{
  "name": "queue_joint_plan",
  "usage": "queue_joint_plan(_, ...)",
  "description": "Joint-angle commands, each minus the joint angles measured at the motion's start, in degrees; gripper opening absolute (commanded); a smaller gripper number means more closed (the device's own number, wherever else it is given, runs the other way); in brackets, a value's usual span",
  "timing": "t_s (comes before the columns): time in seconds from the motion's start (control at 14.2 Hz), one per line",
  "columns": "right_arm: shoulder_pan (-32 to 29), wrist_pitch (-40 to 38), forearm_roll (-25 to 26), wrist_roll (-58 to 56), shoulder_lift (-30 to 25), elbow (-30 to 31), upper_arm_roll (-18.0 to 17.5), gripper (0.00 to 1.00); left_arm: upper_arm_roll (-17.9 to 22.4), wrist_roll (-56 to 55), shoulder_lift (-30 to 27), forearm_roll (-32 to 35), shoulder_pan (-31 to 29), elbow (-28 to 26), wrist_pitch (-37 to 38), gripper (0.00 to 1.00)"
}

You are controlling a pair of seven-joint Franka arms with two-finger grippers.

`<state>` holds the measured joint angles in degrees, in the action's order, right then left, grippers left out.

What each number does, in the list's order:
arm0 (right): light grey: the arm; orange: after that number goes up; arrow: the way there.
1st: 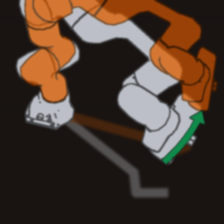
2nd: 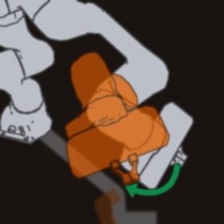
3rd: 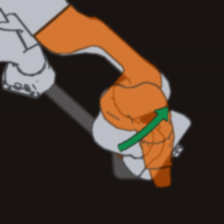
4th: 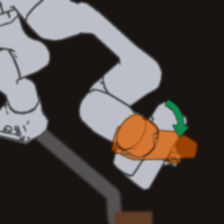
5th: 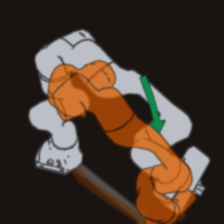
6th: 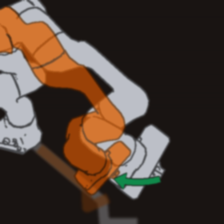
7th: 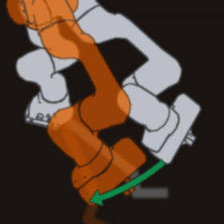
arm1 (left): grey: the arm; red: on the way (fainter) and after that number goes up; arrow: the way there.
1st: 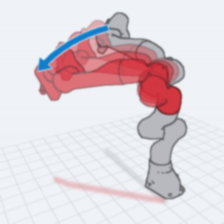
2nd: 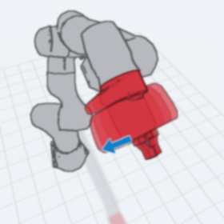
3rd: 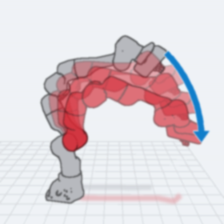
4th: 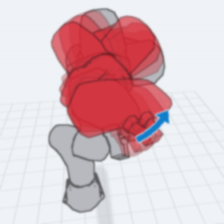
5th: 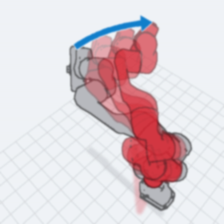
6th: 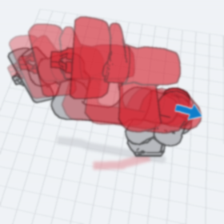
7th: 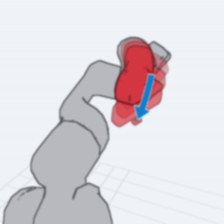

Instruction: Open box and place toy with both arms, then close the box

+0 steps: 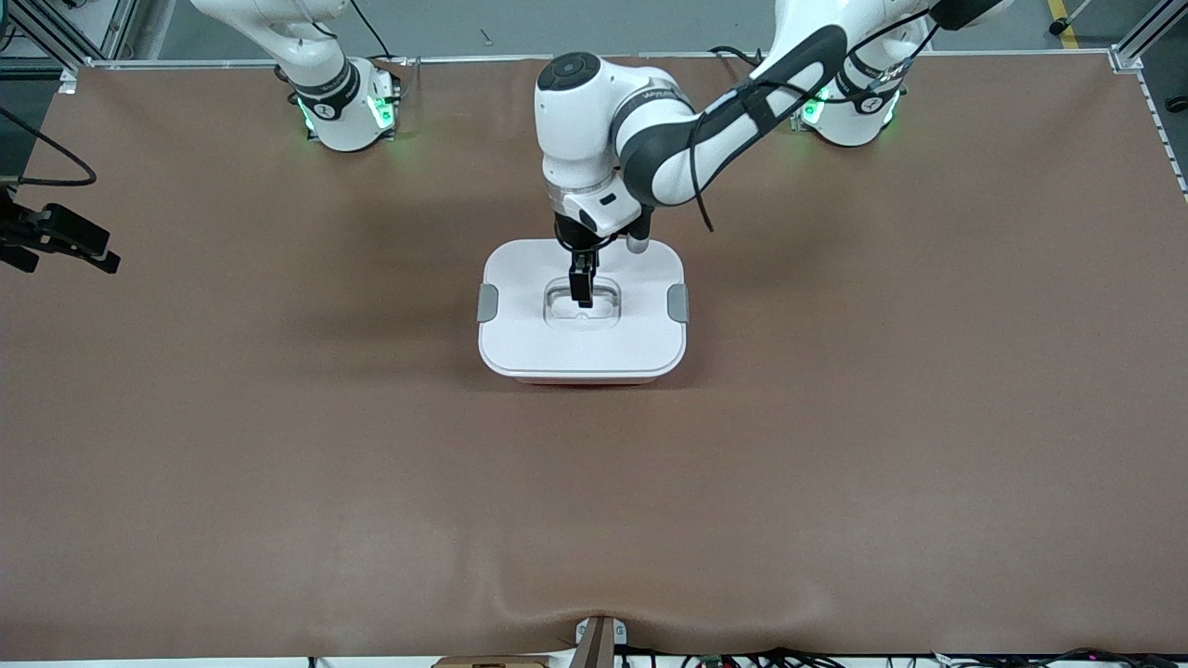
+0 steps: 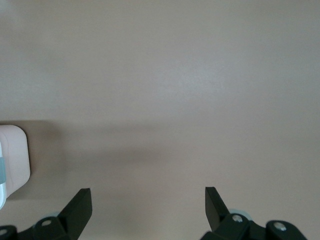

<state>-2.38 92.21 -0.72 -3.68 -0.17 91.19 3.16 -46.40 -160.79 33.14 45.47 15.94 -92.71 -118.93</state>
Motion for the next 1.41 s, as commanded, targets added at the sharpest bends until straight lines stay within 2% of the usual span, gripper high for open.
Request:
queue_joint_plan(0.0, -0.2, -1.2, 0.5, 0.1, 0.4, -1.2, -0.1, 1.0, -1.7, -7.7, -4.3, -1.4, -1.7, -0.5, 2.2, 1.0)
queue_joint_plan(0.35, -0.3, -1.2, 0.5, 0.1, 0.5, -1.7, -0.1, 1.0, -1.7, 15.7, -10.9, -15.8, -9.2, 1.5, 4.8, 1.0)
queue_joint_plan(0.63, -0.3, -1.2, 0.3, 0.1, 0.6, -1.5, -0.1, 1.0, -1.7, 37.7, -11.5, -24.5, -15.8, 7.6, 14.1, 1.0)
queue_joint_plan(0.99, -0.2, -1.2, 0.3, 0.5, 0.6, -1.6, -0.1, 1.0, -1.7, 60.5, -11.5, -29.3, -25.9, 9.1, 15.7, 1.0)
queue_joint_plan(1.34, 0.1, -1.2, 0.4, 0.4, 0.6, -1.5, -0.1, 1.0, -1.8, 82.7, -11.6, -29.7, -34.6, 9.2, 19.5, 1.0)
